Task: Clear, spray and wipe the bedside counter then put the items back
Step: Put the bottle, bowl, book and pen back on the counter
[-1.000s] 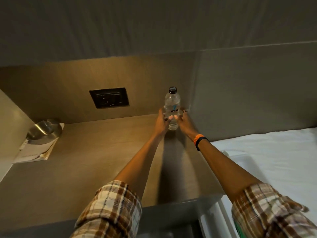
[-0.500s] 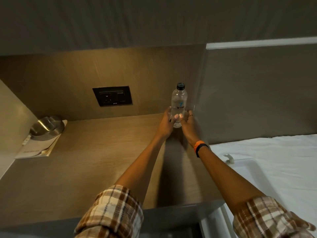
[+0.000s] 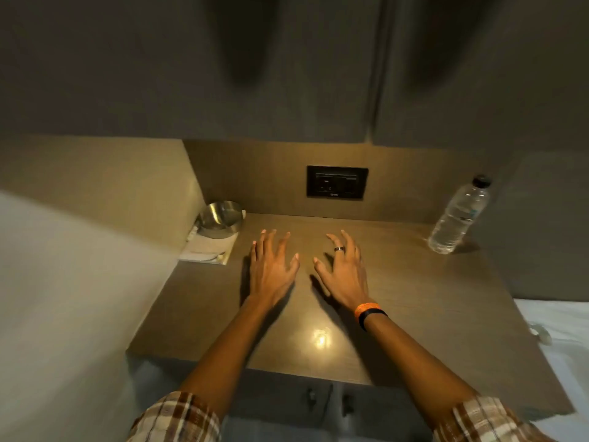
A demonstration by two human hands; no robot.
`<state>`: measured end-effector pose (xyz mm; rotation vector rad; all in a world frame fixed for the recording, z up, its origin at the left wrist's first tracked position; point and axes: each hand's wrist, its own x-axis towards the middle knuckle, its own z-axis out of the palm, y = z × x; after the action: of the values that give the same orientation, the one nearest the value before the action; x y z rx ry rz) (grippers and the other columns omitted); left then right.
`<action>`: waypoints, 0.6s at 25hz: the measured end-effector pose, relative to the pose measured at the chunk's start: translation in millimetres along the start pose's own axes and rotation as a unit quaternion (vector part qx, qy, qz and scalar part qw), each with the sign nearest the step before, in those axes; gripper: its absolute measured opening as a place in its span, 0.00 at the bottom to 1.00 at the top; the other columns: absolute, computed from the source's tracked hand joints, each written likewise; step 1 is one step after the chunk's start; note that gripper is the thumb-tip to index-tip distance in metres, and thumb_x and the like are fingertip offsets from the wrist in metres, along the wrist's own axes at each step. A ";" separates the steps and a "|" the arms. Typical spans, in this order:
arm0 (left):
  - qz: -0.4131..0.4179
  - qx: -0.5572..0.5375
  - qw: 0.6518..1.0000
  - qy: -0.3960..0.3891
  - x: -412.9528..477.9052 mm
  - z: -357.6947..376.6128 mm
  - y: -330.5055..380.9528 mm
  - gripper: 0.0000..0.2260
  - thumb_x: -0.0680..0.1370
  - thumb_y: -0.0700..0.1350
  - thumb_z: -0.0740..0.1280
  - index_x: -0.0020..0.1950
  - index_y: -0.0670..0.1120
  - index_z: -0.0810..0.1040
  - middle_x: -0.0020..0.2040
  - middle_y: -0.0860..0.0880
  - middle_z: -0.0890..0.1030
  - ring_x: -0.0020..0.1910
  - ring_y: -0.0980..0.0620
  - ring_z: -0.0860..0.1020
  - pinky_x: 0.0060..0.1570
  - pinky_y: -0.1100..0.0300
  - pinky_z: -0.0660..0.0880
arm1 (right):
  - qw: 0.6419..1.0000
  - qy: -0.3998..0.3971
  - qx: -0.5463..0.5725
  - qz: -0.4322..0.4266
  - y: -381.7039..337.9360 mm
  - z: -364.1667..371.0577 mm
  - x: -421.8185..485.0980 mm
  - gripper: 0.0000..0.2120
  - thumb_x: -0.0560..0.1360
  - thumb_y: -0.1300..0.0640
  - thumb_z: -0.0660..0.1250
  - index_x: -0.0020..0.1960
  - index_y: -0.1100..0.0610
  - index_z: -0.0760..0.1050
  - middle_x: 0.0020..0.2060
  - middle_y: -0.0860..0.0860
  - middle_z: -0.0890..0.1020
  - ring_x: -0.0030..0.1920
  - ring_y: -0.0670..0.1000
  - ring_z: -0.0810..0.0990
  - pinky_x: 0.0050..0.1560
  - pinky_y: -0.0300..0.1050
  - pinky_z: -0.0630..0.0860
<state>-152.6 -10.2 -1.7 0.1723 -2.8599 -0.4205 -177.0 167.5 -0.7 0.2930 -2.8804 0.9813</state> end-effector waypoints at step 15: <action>-0.101 -0.122 0.987 -0.002 88.7 -33.7 -183.9 0.14 0.81 0.45 0.68 0.65 0.43 0.78 0.81 0.43 0.58 0.79 0.43 0.57 0.73 0.53 0.64 | 0.991 -0.095 0.081 -0.041 -175.4 157.3 118.3 0.08 0.79 0.63 0.65 0.54 0.63 0.81 0.58 0.61 0.79 0.54 0.60 0.79 0.54 0.48 0.75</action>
<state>-214.6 -207.6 -5.1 0.4166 -2.7732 -0.8051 -259.2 -82.9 -4.0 0.5403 -2.9295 1.2370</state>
